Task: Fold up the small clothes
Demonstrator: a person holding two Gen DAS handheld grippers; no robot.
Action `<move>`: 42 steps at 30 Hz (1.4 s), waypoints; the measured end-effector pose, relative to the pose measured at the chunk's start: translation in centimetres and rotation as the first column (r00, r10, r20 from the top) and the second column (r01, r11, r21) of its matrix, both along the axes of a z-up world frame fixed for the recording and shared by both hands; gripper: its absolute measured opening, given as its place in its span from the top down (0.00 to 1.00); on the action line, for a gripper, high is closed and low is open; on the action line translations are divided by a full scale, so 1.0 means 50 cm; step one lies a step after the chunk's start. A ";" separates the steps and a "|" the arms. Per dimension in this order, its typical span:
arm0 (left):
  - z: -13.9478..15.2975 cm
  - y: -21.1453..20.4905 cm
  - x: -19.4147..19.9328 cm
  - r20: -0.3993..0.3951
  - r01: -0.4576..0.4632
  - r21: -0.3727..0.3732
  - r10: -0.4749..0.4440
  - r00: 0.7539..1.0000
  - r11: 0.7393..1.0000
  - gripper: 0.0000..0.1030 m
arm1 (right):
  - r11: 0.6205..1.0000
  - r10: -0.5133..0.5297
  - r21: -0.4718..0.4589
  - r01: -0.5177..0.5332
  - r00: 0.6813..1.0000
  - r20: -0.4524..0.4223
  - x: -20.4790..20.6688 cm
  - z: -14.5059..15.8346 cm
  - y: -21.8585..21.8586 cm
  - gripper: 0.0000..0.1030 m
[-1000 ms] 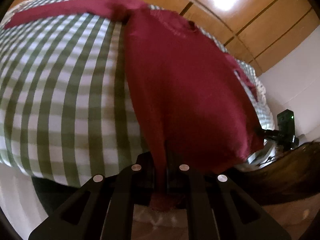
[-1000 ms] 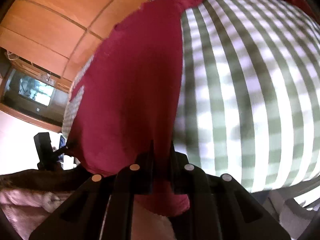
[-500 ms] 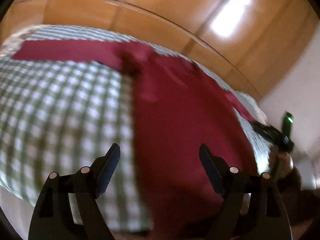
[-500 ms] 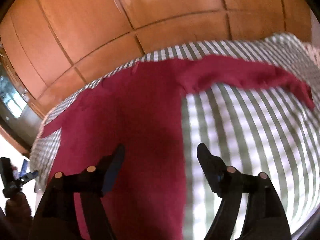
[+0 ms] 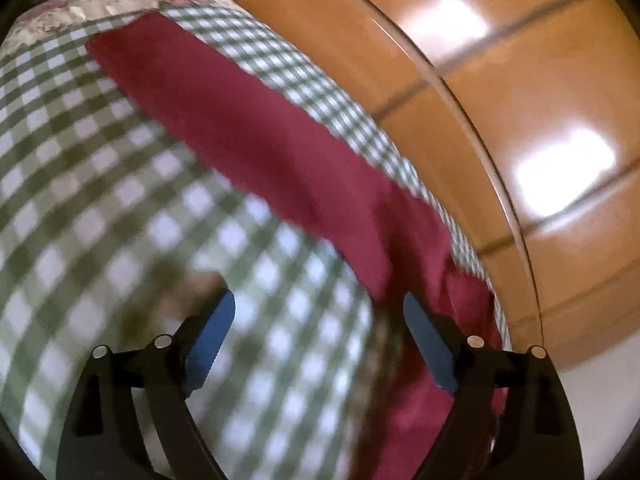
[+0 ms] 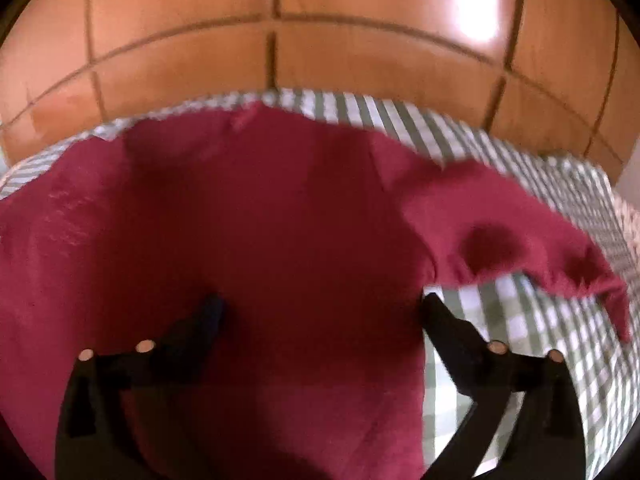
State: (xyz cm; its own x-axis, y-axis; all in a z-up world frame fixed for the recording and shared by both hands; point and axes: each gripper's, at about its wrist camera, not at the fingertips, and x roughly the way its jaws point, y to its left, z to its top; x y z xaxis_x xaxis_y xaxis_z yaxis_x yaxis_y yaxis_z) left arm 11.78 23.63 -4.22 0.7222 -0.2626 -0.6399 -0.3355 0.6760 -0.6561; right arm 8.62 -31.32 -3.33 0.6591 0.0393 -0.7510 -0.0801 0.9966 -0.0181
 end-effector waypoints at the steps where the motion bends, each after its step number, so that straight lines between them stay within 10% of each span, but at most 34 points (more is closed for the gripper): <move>1: -0.003 0.014 0.019 0.006 -0.037 -0.004 0.037 0.999 0.999 0.17 | 1.000 0.001 0.011 0.000 1.000 -0.012 0.008 -0.003 -0.002 0.02; 13: -0.017 0.116 0.143 0.041 -0.291 0.060 0.289 0.956 0.955 0.15 | 0.999 -0.005 0.032 0.006 1.000 -0.009 -0.004 -0.009 -0.010 0.02; 14: -0.017 0.117 0.155 0.035 -0.287 0.075 0.285 0.958 0.955 0.20 | 0.999 -0.005 0.035 0.006 1.000 -0.012 -0.002 -0.010 -0.011 0.02; 18: -0.022 0.146 0.169 -0.020 -0.257 0.128 0.262 0.965 0.958 0.92 | 0.999 -0.006 0.041 0.007 1.000 -0.014 0.000 -0.011 -0.013 0.02; 24: -0.001 0.220 0.086 0.110 -0.403 0.151 0.390 0.914 0.903 0.93 | 0.999 -0.007 0.037 0.007 1.000 -0.013 -0.001 -0.011 -0.010 0.02; 29: -0.044 0.215 0.084 0.046 -0.324 0.191 0.321 0.946 0.927 0.92 | 0.999 -0.008 0.039 0.008 1.000 -0.014 0.000 -0.011 -0.010 0.02; 35: -0.032 0.221 0.079 0.102 -0.331 0.086 0.323 0.941 0.940 0.38 | 0.999 -0.008 0.038 0.008 1.000 -0.014 -0.001 -0.010 -0.009 0.02; 37: -0.020 0.212 0.084 0.085 -0.340 0.112 0.332 0.939 0.934 0.38 | 0.999 -0.008 0.038 0.008 1.000 -0.014 -0.001 -0.010 -0.008 0.02; 39: -0.013 0.205 0.091 0.087 -0.325 0.108 0.317 0.944 0.939 0.80 | 0.999 -0.008 0.038 0.008 1.000 -0.014 -0.002 -0.010 -0.008 0.02; 42: 0.017 0.176 0.088 0.102 -0.327 0.195 0.313 0.944 0.925 0.90 | 0.999 -0.008 0.038 0.008 1.000 -0.014 -0.002 -0.009 -0.007 0.02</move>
